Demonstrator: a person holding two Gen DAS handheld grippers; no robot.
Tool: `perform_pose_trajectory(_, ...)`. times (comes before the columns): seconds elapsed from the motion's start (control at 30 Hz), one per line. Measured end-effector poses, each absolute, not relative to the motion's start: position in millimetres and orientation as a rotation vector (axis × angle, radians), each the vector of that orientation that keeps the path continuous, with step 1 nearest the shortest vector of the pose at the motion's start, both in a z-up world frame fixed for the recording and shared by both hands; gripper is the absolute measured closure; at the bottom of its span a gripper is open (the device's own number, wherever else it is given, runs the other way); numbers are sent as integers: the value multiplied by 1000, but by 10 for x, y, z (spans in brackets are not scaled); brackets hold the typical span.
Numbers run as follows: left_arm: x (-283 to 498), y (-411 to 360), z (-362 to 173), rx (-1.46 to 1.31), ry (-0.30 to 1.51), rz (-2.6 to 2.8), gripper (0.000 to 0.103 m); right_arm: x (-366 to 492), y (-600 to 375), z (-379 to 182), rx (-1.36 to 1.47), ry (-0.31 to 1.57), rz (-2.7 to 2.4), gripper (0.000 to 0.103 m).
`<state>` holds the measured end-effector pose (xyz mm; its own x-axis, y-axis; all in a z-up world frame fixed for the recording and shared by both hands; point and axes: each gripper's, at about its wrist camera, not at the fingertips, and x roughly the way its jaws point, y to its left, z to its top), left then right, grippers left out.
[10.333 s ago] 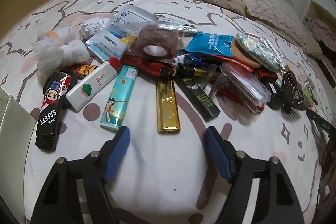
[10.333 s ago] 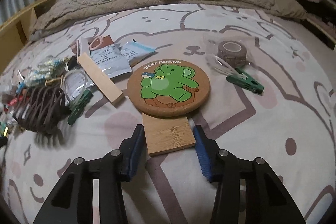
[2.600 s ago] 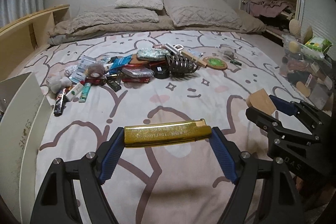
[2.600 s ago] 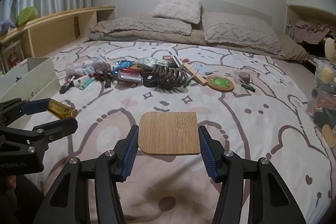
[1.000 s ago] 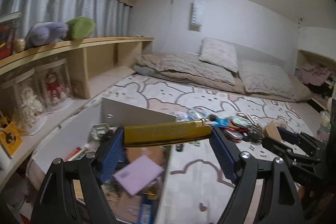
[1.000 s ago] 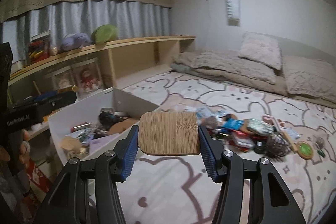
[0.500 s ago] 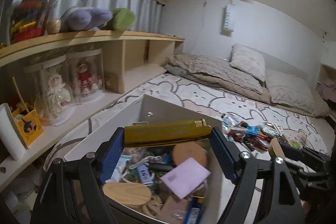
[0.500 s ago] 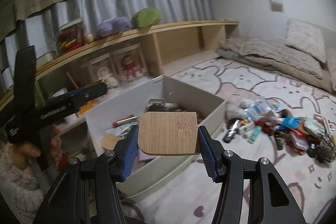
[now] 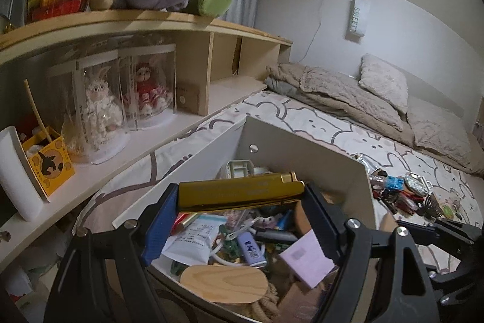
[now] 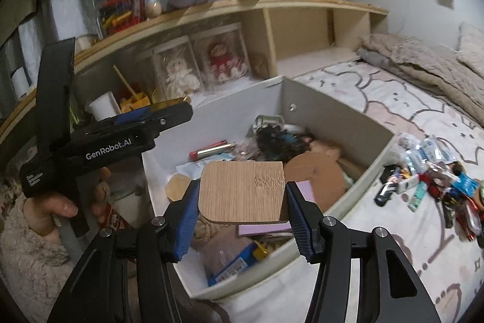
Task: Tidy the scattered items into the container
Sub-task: 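Move both tools with their items over the open white box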
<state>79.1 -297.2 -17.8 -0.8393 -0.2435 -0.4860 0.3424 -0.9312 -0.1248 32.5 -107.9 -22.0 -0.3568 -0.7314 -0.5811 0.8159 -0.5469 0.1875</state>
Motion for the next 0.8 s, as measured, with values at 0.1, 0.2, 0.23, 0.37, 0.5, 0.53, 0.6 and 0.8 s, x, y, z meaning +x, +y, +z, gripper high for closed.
perform_pose_trajectory(0.1,764,-3023,-230,697,311,-2724,22,305,-1229,-285,802,197,-1984,47)
perform_pose_trajectory(0.2,729,-3075,-265,707,314,-2717,22,298,-1331,-338,824,228,-1967,47)
perform_pose_trajectory(0.23,715,-3091,-271,709,315,-2716,22,302,-1362,-364,834,240,-1960,47)
perform_pose_trajectory(0.37,682,-3124,-299,716,317,-2718,22,306,-1414,-438,859,247,-1949,47)
perform_pose_trajectory(0.5,648,-3151,-339,728,320,-2718,22,293,-1452,-478,878,256,-1941,47)
perform_pose_trajectory(0.53,641,-3159,-350,732,324,-2716,22,293,-1472,-492,883,265,-1935,47)
perform_pose_trajectory(0.6,627,-3175,-371,739,329,-2714,22,304,-1514,-520,892,283,-1923,47)
perform_pose_trajectory(0.8,582,-3177,-429,766,323,-2713,22,349,-1635,-612,920,342,-1873,47)
